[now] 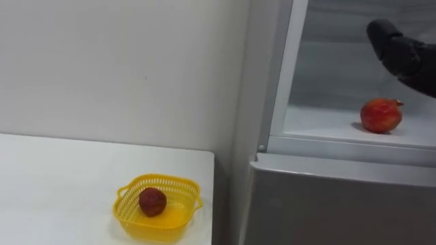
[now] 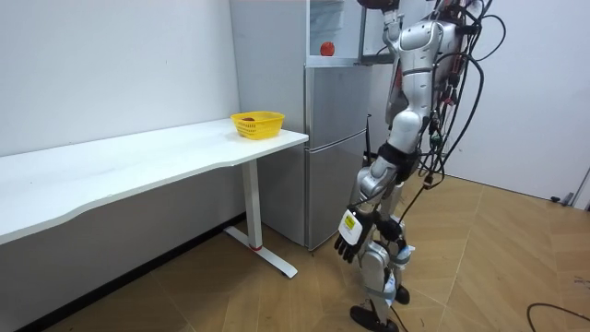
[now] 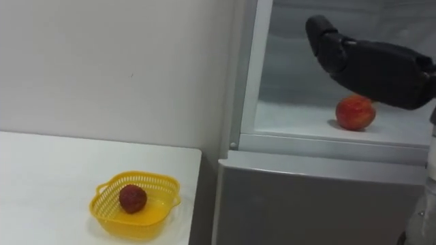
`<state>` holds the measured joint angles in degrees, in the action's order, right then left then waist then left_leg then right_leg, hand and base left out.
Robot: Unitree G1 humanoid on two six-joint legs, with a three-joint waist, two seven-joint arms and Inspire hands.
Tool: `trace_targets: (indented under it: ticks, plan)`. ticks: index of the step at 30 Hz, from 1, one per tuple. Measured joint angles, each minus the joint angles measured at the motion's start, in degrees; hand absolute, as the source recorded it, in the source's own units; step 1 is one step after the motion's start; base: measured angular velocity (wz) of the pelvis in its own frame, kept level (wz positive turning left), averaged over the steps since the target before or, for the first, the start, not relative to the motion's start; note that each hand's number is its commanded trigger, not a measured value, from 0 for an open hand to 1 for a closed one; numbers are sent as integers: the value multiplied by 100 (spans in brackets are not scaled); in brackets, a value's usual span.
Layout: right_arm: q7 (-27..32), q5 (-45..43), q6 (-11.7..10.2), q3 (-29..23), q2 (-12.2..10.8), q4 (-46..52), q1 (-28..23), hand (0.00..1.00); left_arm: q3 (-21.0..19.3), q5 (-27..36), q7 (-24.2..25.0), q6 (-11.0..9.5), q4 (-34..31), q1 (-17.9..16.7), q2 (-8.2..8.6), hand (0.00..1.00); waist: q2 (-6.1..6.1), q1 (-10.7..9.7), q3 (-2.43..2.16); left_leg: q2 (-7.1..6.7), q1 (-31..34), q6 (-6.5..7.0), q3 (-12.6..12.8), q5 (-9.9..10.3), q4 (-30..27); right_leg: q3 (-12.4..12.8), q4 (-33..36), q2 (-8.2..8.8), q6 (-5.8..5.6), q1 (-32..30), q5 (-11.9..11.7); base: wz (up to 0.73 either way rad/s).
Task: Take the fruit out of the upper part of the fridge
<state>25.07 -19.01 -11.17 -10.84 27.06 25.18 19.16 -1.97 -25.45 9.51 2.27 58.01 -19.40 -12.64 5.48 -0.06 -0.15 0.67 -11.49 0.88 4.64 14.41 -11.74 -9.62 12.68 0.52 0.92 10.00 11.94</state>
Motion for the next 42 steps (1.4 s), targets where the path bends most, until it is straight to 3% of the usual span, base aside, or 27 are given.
trace_targets:
  ticks: [8, 15, 22, 29, 42]
  plan:
    - [-75, 650, -10, -3, 105, -639, -1, 0, 30, 3, -29, -25, 235, 134, -13, 0, 99, -77, 37, 4, 3, -4, -3, 4, 16, -9, -19, -6, -1, -11, 0, 0]
    - [-338, 1136, 213, -17, 139, -1590, -6, 0, 2, -48, -53, -11, 259, 162, -8, 0, 111, -91, 25, 12, 111, -5, 27, 3, 15, -8, -2, -13, 1, -113, -2, 0]
    - [-454, 1195, 485, 4, 159, -2278, -5, 0, 16, -9, -18, 24, 257, 134, -43, 0, 163, 76, 7, 20, 151, -6, -5, 2, 26, -8, 1, -27, 1, -196, -2, -2]
    - [-453, 1596, 566, 5, 291, -2980, 22, 0, 5, 8, -1, 96, 245, 168, -59, 0, 300, 208, 19, -7, 294, -7, -168, 2, -59, -164, -6, 12, 1, -192, -1, 11]
    - [-466, 2112, 727, 10, 315, -4119, 427, 0, -18, 5, 93, 158, 179, 79, -89, 0, 242, 229, 25, -21, 328, -6, -270, 2, -124, -343, 11, 47, 0, -199, -1, 4]
